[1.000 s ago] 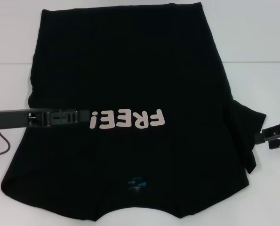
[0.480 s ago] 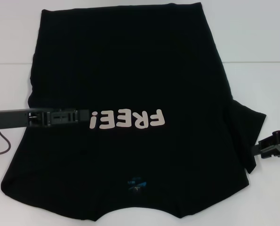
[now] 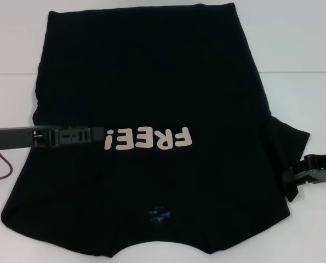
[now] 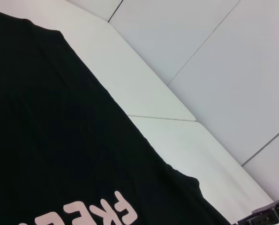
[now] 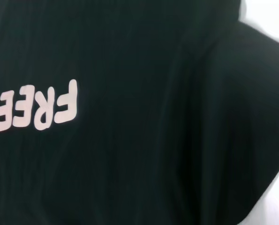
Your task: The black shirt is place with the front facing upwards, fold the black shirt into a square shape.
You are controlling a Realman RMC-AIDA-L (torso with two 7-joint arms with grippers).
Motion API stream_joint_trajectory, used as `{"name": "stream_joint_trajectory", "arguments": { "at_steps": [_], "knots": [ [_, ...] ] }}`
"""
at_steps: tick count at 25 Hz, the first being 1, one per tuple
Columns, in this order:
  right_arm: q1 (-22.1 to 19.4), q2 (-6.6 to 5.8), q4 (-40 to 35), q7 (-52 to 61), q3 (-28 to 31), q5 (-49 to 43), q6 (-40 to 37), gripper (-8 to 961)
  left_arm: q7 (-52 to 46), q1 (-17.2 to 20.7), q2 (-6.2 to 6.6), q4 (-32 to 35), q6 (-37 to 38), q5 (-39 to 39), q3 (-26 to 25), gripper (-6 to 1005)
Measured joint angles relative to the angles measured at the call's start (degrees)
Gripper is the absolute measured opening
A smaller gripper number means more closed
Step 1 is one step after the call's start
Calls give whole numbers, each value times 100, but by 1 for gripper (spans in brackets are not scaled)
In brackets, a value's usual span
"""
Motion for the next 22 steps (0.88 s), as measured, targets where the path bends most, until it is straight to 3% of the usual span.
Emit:
{"name": "stream_joint_trajectory", "arguments": {
  "at_steps": [9, 14, 22],
  "knots": [
    [28, 69, -32, 14, -177, 0, 65, 327, -2, 7, 0, 0, -41, 0, 0, 759],
    [25, 43, -39, 19, -173, 0, 59, 116, 1, 6, 0, 0, -48, 0, 0, 758],
    [-92, -92, -181, 43, 10, 0, 128, 12, -2, 7, 7, 0, -49, 0, -61, 757]
  ]
}}
